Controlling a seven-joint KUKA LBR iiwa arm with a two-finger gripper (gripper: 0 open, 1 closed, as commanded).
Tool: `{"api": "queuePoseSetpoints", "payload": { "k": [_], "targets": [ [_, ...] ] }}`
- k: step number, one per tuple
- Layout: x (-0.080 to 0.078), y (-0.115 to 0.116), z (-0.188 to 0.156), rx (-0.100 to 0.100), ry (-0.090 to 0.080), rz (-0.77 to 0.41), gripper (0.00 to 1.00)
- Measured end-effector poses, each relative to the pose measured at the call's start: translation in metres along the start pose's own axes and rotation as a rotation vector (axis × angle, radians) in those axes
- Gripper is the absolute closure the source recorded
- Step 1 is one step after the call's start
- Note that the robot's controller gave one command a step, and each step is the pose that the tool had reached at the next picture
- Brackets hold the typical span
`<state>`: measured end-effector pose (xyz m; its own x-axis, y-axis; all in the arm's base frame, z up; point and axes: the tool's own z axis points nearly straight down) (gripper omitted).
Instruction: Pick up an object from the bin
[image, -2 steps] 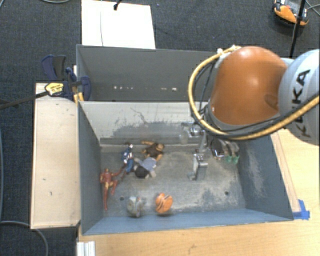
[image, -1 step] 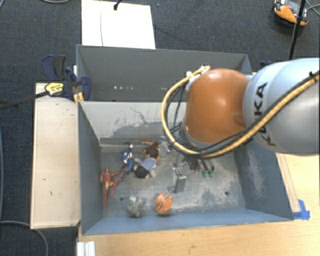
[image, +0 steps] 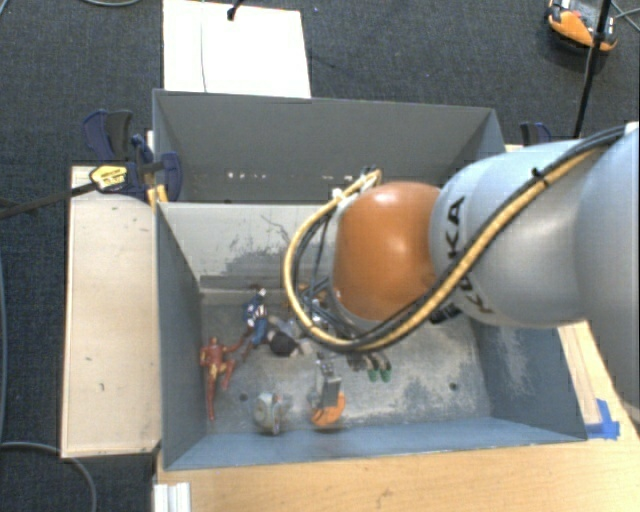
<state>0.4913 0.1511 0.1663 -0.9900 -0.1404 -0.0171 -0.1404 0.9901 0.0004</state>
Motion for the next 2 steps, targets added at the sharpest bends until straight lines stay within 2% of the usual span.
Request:
{"api": "queuePoseSetpoints", "payload": {
  "k": [1,2],
  "targets": [
    [0.008,-0.022,0.041,-0.005,0.003,-0.083,0.00],
    [0.016,-0.050,0.062,0.000,0.007,-0.159,0.00]
  ]
}}
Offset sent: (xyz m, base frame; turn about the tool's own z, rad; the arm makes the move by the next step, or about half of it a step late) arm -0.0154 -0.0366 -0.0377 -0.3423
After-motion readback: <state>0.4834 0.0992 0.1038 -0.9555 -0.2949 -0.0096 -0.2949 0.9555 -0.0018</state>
